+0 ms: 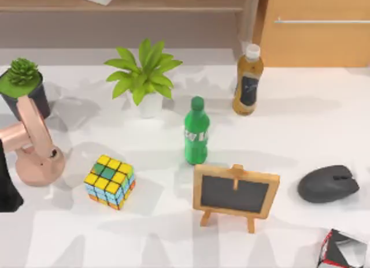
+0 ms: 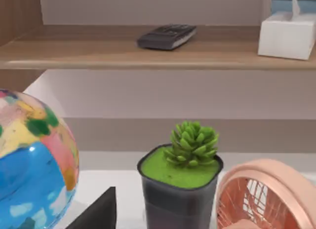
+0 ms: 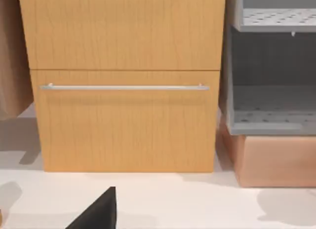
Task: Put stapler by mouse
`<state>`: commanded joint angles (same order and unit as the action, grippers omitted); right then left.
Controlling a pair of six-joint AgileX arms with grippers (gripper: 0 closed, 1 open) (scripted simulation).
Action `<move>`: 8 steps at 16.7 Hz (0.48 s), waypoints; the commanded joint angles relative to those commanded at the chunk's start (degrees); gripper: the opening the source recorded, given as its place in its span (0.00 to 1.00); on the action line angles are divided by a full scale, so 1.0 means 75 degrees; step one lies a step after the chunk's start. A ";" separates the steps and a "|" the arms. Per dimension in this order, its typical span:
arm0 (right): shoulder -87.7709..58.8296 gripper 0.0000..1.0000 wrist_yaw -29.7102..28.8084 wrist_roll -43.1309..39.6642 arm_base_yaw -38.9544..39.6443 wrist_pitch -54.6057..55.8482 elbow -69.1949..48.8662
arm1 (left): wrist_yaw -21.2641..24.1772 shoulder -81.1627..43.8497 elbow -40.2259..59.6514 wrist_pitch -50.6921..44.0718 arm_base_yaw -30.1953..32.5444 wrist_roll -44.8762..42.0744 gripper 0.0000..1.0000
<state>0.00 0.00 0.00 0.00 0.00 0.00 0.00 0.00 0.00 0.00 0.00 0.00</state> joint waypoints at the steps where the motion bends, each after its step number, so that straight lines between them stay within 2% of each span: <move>1: 0.0000 1.00 0.0000 0.0000 0.0000 0.0000 0.0000 | 0.0000 0.0000 0.0000 0.0000 0.0000 0.0000 1.00; 4: -0.0256 1.00 0.0001 0.0052 -0.0071 -0.0216 -0.0187 | 0.0000 0.0000 0.0000 0.0000 0.0000 0.0000 1.00; 8: -0.1712 1.00 0.0005 0.0312 -0.0427 -0.1297 -0.1122 | 0.0000 0.0000 0.0000 0.0000 0.0000 0.0000 1.00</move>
<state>-12.84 0.04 2.34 -3.20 -9.72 -8.41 0.00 0.00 0.00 0.00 0.00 0.00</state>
